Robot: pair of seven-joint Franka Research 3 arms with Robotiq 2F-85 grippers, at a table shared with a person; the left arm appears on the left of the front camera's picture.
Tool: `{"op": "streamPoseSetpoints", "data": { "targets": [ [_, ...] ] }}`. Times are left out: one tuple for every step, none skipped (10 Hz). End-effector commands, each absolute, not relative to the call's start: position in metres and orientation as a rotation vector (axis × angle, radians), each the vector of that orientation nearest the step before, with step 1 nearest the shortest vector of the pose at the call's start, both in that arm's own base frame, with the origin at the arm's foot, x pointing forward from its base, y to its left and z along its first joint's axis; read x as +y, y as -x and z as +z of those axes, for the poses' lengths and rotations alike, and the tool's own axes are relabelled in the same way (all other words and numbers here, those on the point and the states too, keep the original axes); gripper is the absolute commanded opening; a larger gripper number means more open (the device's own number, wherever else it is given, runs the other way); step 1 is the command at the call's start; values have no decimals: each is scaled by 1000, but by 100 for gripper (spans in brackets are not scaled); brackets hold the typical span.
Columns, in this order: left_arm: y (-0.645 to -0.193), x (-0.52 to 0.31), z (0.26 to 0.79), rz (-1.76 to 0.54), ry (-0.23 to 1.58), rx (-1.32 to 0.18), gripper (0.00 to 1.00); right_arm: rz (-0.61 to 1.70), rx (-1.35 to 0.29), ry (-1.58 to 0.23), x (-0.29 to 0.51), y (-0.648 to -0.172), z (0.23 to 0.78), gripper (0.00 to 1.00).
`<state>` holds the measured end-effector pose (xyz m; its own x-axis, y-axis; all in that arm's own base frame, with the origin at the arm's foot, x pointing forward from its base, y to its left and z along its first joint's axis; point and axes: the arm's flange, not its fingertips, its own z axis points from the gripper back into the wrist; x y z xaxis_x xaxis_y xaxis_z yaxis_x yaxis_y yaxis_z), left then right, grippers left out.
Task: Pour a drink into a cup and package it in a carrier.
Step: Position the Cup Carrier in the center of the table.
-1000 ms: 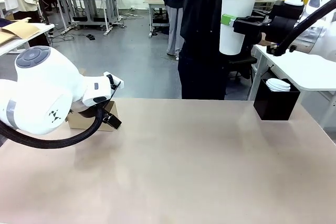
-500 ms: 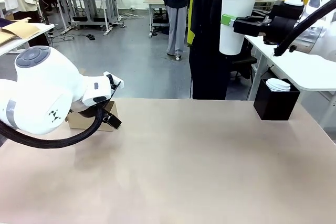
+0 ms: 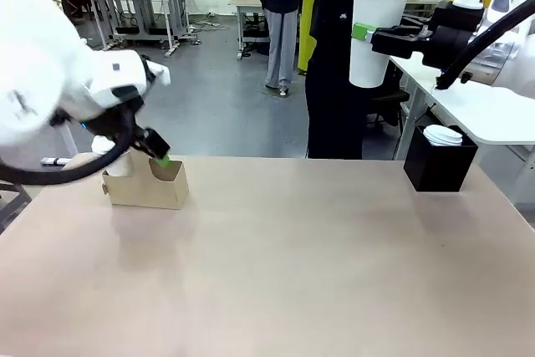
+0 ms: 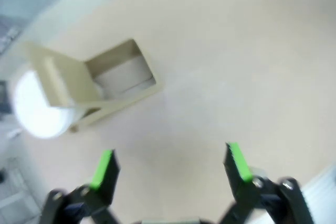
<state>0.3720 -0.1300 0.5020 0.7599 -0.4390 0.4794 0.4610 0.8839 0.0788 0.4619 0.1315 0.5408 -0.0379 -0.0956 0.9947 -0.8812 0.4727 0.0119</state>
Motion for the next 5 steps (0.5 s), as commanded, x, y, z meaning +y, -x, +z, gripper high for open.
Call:
{"op": "streamPoseSetpoints", "data": {
  "targets": [
    [-384,-123,540,-403,49,-442,100,807,-1502,-887,133,-460,544,81],
    [-397,-118,552,-359,32,-420,100,807,-1502,-887,133,-460,544,81],
    [-411,-114,558,-311,26,-401,100,807,-1502,-887,133,-460,544,81],
    [-425,-108,560,-264,15,-387,100,807,-1502,-887,133,-460,544,81],
    [-446,-102,559,-209,1,-360,100,807,-1502,-887,133,-460,544,81]
  ]
}}
